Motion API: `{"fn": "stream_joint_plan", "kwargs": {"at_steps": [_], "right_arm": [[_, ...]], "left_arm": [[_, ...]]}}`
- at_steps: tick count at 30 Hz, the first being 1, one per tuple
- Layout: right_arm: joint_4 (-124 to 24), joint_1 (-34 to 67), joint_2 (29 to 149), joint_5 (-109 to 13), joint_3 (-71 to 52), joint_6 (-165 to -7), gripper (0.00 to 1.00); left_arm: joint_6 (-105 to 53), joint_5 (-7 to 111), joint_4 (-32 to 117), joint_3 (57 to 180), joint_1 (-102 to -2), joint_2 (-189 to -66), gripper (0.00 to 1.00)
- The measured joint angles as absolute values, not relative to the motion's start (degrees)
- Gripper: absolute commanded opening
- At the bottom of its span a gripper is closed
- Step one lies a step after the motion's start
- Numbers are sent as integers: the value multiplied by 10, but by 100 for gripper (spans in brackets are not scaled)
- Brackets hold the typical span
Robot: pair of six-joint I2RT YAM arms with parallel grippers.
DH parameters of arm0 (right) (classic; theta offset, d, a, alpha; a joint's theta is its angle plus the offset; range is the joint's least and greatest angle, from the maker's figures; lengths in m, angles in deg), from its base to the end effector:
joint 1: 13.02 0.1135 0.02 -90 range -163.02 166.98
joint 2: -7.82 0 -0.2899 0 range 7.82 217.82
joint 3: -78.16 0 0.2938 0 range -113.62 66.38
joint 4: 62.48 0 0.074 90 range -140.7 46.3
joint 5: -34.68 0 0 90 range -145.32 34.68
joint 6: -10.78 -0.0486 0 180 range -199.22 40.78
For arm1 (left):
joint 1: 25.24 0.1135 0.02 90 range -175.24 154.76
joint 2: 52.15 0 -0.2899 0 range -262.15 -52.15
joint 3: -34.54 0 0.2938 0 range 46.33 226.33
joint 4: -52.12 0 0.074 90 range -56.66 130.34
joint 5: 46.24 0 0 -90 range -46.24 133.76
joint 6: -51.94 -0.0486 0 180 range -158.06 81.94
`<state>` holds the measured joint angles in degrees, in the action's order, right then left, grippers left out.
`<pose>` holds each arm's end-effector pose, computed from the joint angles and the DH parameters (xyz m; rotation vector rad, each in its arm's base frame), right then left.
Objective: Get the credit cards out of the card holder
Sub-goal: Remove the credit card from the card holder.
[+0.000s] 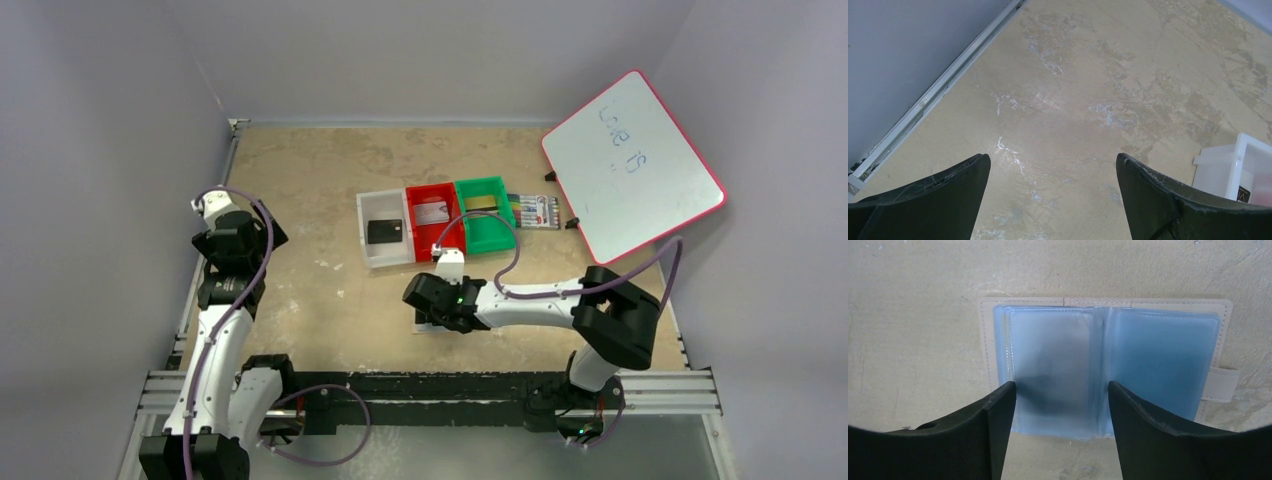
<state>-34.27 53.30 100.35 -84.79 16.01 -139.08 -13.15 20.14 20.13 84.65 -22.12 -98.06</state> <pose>0.1612 0.3081 0.1553 0.0424 2.4332 0.3196 0.2148 0.0312 0.2880 -0.7295 1.8803 0.1827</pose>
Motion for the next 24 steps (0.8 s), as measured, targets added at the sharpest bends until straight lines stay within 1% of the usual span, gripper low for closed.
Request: {"fn": "stream_joint_plan", "kwargs": {"at_steps": [7,9,12,14,15,16,17,18,21,23,24], "right_arm": [[-337,533,1021,-853,140,-1393,61],[-334,533,1027,-856,132,-1392,56],[-332,534,1038,-859,122,-1393,46],[-332,534,1042,-861,116,-1393,35],[-332,534,1043,-863,115,-1393,32],[-331,534,1043,-863,115,-1392,27],[-330,534,1043,-864,115,-1392,19],[-329,534,1042,-863,115,-1392,14],[-331,533,1038,-856,117,-1387,13],[-342,533,1025,-846,128,-1382,15],[-348,533,1018,-840,134,-1381,19]], "left_arm": [[-132,211,195,847,-221,-981,96],[-132,213,194,847,-221,-981,95],[-132,220,194,847,-221,-981,95],[-132,225,194,847,-221,-981,94],[-132,227,194,847,-221,-982,94],[-132,229,194,847,-221,-982,94],[-131,230,193,847,-221,-983,94],[-131,232,193,847,-221,-983,94],[-132,237,192,847,-221,-983,94],[-132,240,192,847,-221,-983,94],[-132,241,192,847,-221,-983,94]]}}
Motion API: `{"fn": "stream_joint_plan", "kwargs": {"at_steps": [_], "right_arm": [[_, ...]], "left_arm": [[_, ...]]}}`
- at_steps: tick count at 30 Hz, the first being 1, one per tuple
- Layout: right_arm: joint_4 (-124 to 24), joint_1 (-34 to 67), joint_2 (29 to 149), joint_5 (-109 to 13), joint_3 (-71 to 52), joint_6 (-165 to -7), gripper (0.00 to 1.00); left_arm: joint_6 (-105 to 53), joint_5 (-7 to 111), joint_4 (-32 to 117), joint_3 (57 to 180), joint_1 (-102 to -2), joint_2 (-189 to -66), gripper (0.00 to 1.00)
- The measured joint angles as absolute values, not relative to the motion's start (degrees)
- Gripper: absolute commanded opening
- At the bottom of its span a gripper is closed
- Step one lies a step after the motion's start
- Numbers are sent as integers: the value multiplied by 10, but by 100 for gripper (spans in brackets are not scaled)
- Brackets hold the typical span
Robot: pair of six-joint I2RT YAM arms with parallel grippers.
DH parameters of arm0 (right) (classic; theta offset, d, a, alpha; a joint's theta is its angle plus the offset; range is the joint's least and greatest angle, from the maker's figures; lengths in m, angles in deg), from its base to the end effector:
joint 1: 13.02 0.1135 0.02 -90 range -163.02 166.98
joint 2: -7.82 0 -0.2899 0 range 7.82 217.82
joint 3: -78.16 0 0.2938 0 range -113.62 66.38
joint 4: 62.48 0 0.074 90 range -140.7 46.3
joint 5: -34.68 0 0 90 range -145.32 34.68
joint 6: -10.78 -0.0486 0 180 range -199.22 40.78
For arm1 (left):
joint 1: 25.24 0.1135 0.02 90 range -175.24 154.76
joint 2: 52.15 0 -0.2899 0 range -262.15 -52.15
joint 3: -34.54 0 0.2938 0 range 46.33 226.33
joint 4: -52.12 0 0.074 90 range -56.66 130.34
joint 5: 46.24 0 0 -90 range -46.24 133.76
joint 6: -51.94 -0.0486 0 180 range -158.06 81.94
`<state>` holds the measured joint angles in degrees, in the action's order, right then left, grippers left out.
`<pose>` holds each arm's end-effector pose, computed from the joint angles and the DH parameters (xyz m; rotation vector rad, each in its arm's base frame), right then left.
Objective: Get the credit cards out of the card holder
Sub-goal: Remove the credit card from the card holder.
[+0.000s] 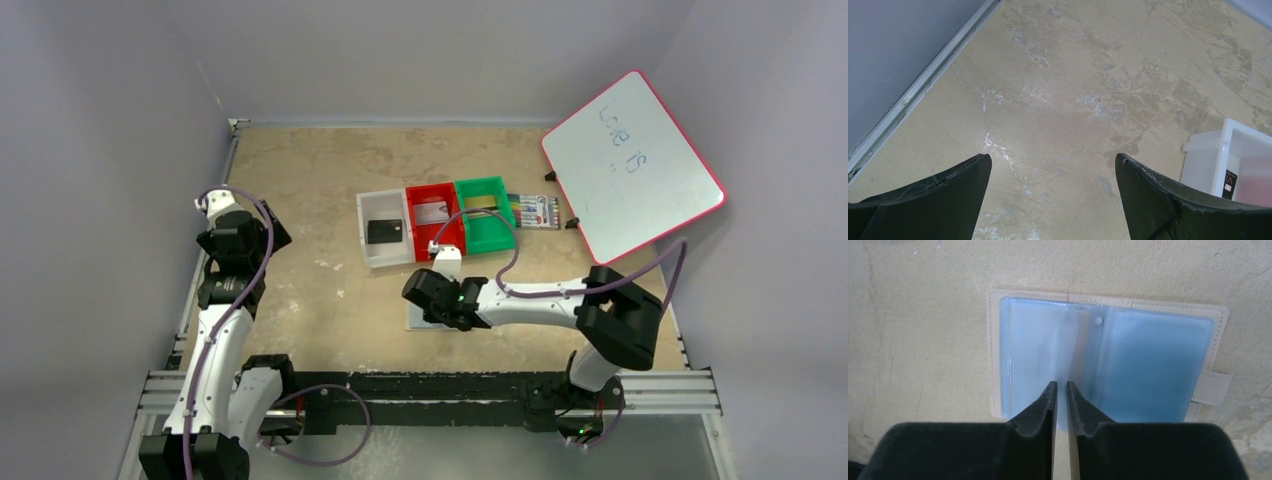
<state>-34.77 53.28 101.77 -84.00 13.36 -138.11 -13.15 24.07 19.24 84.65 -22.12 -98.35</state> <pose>0.1662 0.3206 0.1619 0.0273 2.4263 0.3544 0.2160 0.0282 0.2848 -0.6951 1.9248 0.1201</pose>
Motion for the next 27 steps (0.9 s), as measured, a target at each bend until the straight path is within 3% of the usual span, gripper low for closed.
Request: {"fn": "stream_joint_plan", "kwargs": {"at_steps": [3,7,27], "right_arm": [[-368,528,987,-820,155,-1377,44],[-375,521,959,-812,162,-1377,54],[-332,531,1033,-827,93,-1312,61]], "left_arm": [[-132,245,192,847,-221,-983,94],[-132,251,192,847,-221,-985,94],[-132,256,184,847,-221,-990,93]]}}
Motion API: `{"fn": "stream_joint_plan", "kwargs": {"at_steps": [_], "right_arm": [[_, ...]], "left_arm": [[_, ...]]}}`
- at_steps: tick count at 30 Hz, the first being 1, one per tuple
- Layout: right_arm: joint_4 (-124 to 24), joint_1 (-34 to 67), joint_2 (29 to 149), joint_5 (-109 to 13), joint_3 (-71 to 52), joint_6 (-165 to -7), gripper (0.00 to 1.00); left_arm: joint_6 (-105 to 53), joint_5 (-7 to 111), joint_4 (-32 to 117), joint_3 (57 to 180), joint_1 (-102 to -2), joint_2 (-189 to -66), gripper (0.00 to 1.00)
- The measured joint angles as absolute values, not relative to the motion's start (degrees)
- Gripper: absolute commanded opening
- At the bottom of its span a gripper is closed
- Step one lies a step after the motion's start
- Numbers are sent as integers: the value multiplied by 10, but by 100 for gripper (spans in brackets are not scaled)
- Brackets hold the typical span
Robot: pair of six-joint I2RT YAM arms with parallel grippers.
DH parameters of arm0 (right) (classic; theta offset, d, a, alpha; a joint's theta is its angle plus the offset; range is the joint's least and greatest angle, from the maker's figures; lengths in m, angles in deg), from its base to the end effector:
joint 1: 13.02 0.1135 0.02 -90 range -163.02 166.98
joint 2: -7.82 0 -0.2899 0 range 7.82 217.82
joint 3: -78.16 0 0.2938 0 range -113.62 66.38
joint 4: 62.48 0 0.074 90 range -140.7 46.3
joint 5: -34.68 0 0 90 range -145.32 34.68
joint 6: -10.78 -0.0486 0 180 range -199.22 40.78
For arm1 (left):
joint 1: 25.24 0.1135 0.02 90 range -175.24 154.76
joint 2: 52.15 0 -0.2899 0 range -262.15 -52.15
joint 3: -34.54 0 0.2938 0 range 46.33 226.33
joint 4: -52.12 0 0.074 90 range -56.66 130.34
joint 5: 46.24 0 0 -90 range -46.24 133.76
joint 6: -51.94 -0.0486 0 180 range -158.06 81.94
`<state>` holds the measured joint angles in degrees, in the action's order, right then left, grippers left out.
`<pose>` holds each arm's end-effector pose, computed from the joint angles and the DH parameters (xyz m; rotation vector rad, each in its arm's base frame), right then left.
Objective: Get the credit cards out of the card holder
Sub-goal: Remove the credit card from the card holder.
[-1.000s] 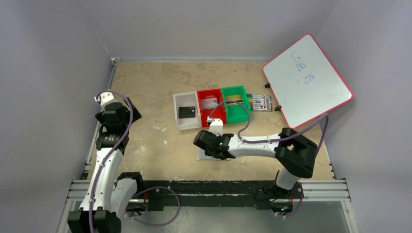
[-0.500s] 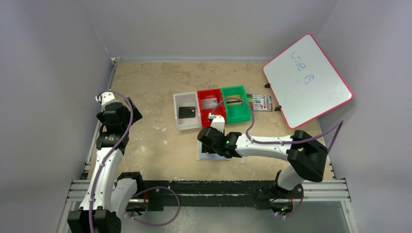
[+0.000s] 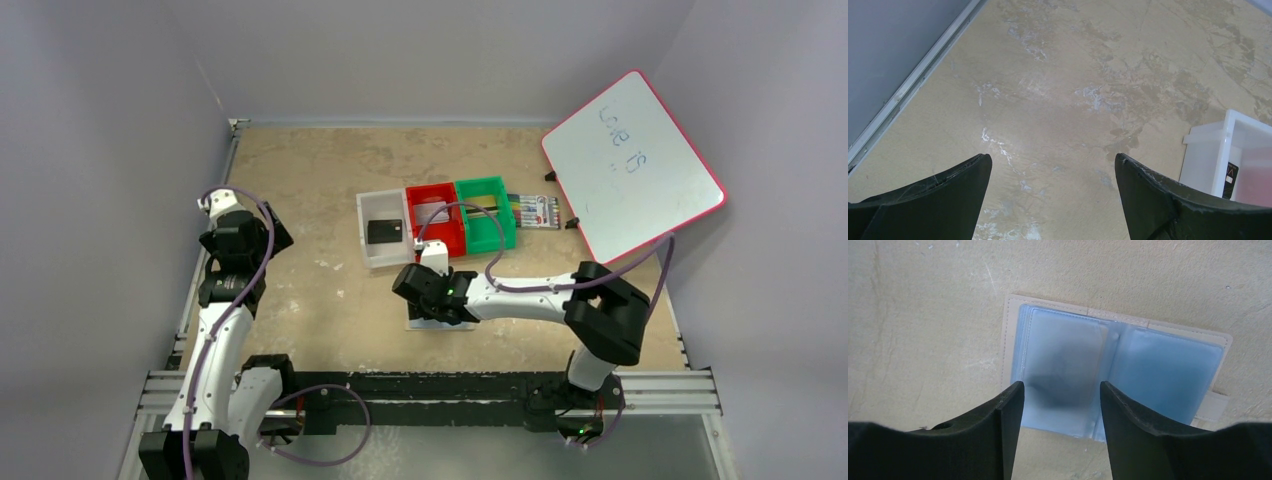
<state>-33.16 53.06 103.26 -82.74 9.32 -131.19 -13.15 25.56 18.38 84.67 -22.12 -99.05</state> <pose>0.1728 0.3345 0.1735 -0.1175 2.4206 0.3316 0.2176 0.0271 0.2807 -0.6841 1.9597 0.1019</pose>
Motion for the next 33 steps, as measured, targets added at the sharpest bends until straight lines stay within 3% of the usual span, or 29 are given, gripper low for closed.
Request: {"fn": "stream_joint_plan", "kwargs": {"at_steps": [24,33], "right_arm": [[-313,538,1060,-827,61,-1277,68],[-313,541,1077,-825,58,-1281,62]], "left_arm": [[-132,257,183,847,-221,-1001,93],[-132,261,181,849,-221,-1005,92]]}}
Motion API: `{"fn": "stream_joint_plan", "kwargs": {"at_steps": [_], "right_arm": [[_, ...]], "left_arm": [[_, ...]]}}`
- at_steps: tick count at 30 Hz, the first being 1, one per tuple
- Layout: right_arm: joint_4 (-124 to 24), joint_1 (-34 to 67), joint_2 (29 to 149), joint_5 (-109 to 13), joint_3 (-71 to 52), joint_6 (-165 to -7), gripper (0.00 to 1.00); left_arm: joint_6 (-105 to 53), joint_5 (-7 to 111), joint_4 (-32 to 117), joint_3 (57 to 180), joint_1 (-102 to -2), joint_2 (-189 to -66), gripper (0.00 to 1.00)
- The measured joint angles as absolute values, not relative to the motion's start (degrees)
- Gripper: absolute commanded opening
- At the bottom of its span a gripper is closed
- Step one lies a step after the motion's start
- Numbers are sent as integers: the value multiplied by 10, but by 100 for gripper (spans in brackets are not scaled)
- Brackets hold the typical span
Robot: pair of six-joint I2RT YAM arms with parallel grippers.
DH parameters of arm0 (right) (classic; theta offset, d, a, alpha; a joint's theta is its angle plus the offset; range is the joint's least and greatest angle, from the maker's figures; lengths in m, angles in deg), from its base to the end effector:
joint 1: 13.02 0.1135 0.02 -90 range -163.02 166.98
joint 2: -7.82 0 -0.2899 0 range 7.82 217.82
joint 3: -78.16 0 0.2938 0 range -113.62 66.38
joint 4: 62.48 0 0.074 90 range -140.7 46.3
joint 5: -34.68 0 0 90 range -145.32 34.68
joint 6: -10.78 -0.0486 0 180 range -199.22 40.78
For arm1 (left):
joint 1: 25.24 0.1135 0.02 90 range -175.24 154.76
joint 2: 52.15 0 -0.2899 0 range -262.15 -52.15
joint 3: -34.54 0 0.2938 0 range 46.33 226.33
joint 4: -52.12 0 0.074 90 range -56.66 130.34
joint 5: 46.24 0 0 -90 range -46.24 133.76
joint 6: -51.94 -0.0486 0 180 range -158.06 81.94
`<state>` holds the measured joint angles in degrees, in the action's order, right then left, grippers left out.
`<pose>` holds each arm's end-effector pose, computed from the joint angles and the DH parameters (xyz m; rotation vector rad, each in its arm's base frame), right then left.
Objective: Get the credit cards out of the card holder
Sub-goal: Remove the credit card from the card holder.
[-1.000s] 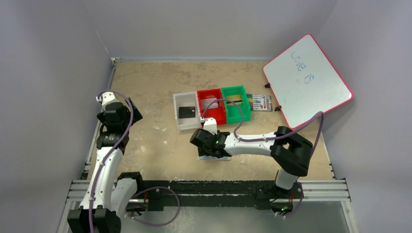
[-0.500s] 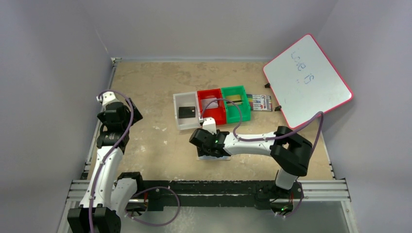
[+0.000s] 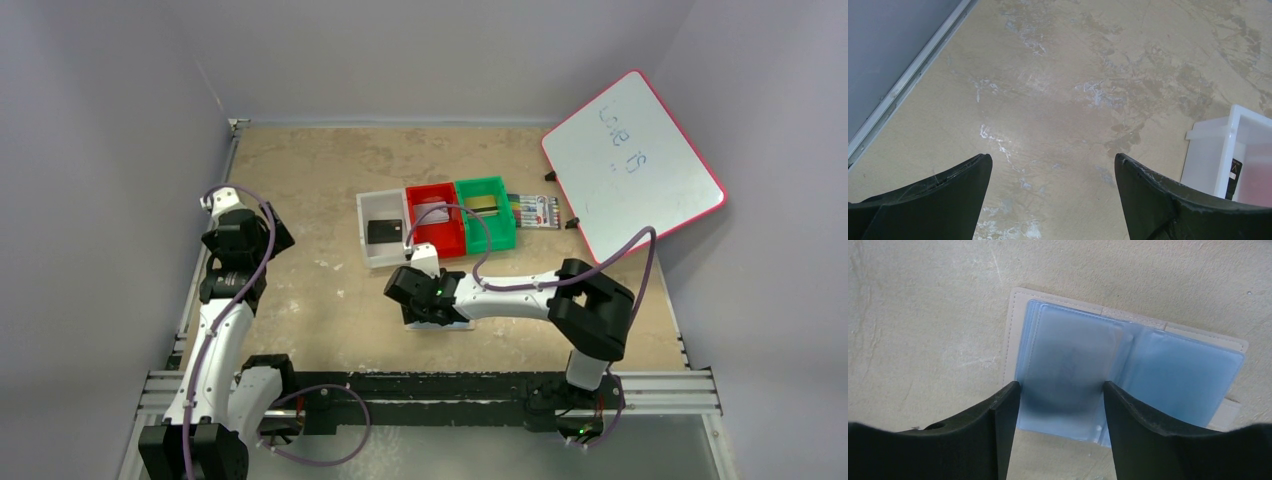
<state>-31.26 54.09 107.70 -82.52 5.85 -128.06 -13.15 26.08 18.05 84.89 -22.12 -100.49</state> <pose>0.1725 0.3515 0.1629 -0.2253 2.4429 0.2656 0.2217 0.0269 0.2765 -0.6823 1.9888 0.1007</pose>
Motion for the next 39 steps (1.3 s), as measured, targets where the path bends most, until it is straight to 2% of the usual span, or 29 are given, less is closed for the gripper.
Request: {"fn": "stream_joint_plan", "kwargs": {"at_steps": [5,9,11,14,17,21,31,39], "right_arm": [[-316,541,1086,-826,58,-1285,53],[-327,542,1086,-826,59,-1289,41],[-333,542,1086,-826,59,-1291,38],[-342,542,1086,-825,60,-1293,26],[-353,542,1082,-821,65,-1293,18],[-360,541,1075,-814,74,-1295,11],[-363,537,1052,-812,90,-1306,10],[-422,498,936,-780,183,-1333,11]], "left_arm": [[-132,263,180,850,-221,-1005,93],[-132,265,180,851,-221,-1005,92],[-132,265,180,851,-221,-1005,92],[-132,266,180,851,-221,-1005,92],[-132,266,180,851,-221,-1005,92],[-132,267,180,851,-221,-1006,92],[-132,270,180,851,-221,-1007,92],[-132,274,180,851,-221,-1008,92]]}}
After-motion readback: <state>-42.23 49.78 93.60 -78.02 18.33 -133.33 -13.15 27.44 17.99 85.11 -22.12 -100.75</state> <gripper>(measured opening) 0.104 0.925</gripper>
